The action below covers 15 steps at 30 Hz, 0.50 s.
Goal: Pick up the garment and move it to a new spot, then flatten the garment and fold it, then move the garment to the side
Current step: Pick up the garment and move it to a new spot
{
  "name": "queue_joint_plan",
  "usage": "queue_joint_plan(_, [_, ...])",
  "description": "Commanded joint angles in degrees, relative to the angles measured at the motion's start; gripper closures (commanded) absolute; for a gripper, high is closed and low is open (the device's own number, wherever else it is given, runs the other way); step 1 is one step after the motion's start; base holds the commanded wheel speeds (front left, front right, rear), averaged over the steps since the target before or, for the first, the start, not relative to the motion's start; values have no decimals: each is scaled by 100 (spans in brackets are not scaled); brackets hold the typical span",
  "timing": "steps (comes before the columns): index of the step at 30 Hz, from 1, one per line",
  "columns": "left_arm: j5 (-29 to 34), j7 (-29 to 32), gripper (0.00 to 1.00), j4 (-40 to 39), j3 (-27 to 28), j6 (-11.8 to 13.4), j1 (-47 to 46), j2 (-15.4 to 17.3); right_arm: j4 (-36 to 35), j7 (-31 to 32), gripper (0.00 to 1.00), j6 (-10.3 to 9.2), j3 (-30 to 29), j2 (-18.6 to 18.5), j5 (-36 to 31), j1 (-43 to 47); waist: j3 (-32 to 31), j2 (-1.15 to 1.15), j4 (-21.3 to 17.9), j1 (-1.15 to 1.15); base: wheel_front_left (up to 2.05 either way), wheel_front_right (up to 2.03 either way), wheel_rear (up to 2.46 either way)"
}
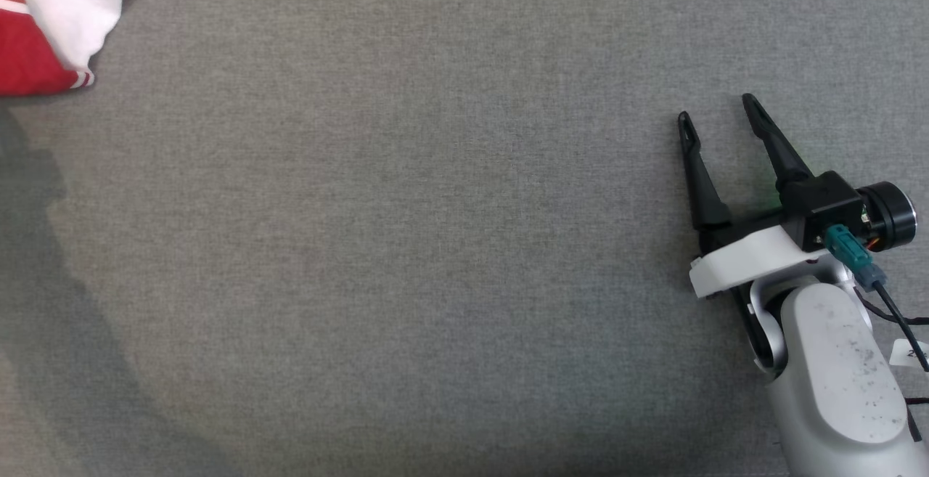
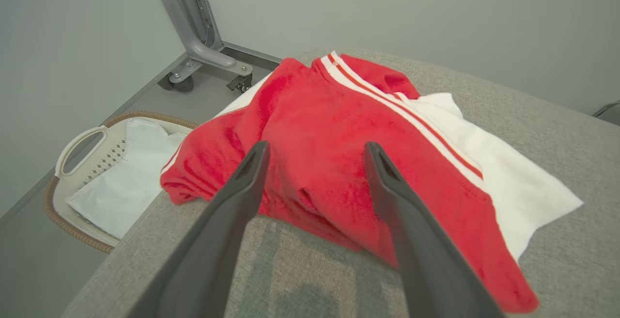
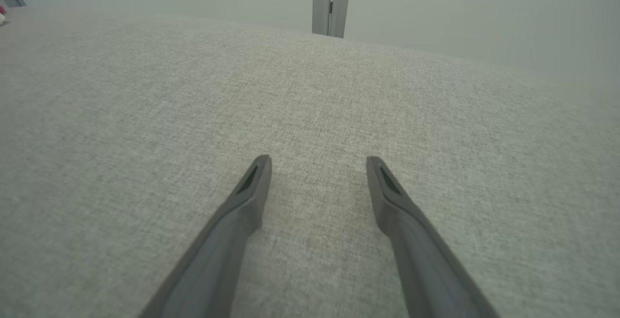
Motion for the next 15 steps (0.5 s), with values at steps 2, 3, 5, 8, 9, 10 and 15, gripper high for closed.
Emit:
queue_joint_plan(2, [-85, -58, 1, 215, -16, -29, -176, -56, -45, 12, 0, -9, -40, -22, -37, -48, 376, 0, -135, 0, 0, 0, 0])
queue_joint_plan(3, [-93, -72, 13, 293, -26, -37, -197, -69, -39, 12, 0, -9, -44, -22, -42, -34, 386, 0, -126, 0, 0, 0, 0])
queue_joint_plan(5, [-140, -120, 57, 456, -39, -49, -249, -90, -8, 14, 0, -9, -36, -26, -35, -25, 390, 0, -110, 0, 0, 0, 0])
queue_joint_plan(8, [-215, -229, 100, 666, -40, -74, -309, -117, 34, 19, 0, -9, -1, -26, 5, -38, 361, 0, -89, 0, 0, 0, 0])
queue_joint_plan(9, [-234, -250, 100, 741, -49, -73, -315, -118, 44, 14, 0, -9, 13, -26, 20, -53, 343, 0, -83, 0, 0, 0, 0])
queue_joint_plan(10, [-254, -272, 100, 794, -63, -82, -322, -116, 48, 4, 0, -9, 24, -23, 35, -67, 329, 0, -79, 0, 0, 0, 0])
queue_joint_plan(15, [-264, -578, 100, 945, -133, -103, -332, -37, 74, -59, 0, -9, 45, -19, 76, -102, 193, 0, -75, 0, 0, 0, 0])
